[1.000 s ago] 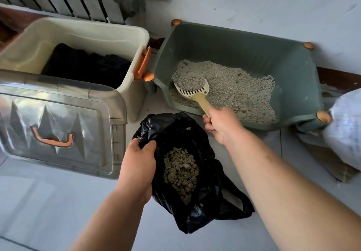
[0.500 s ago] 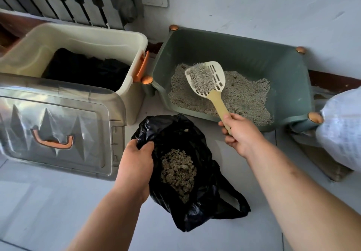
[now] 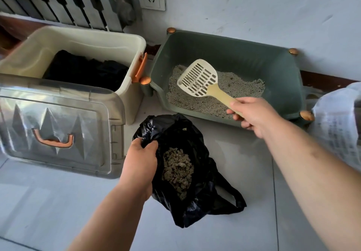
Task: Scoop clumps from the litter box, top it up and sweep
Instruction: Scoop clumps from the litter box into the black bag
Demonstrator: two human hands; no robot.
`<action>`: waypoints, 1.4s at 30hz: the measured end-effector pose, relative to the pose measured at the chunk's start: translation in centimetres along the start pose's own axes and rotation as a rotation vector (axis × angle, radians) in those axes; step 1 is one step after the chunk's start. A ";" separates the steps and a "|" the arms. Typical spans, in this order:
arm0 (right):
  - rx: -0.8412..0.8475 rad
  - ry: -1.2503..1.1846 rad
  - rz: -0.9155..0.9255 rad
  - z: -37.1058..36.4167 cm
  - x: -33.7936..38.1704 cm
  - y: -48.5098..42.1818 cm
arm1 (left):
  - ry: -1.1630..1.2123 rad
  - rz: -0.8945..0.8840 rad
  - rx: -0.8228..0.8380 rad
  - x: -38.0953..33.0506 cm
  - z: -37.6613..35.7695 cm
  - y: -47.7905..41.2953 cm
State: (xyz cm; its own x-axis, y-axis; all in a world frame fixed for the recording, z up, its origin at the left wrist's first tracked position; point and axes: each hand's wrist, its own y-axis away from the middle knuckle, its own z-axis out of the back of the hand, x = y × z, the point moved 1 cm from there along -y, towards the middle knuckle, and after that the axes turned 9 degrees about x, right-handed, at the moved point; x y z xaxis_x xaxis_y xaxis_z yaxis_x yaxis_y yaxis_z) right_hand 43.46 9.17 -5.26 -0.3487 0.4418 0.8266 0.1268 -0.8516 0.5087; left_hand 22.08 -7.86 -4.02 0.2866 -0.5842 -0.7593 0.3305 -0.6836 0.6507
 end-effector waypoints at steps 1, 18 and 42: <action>-0.022 0.029 0.019 0.6 0.3 -0.1 | -0.007 0.001 0.005 0.0 -0.1 0.0; -0.442 -0.233 0.064 5.2 -0.1 -1.4 | -0.068 -0.003 0.029 -0.1 -2.6 1.1; -0.227 -0.117 -0.135 -2.3 -1.1 -4.9 | -0.067 -0.017 -0.004 0.5 -2.2 1.6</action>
State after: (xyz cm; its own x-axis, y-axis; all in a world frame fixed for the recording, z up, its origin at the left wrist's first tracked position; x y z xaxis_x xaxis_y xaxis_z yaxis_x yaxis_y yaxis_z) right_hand 41.07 12.22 -9.26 -0.2369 0.5736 0.7842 -0.1294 -0.8186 0.5596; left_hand 24.69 -8.30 -3.42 0.2198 -0.6010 -0.7684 0.3385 -0.6917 0.6379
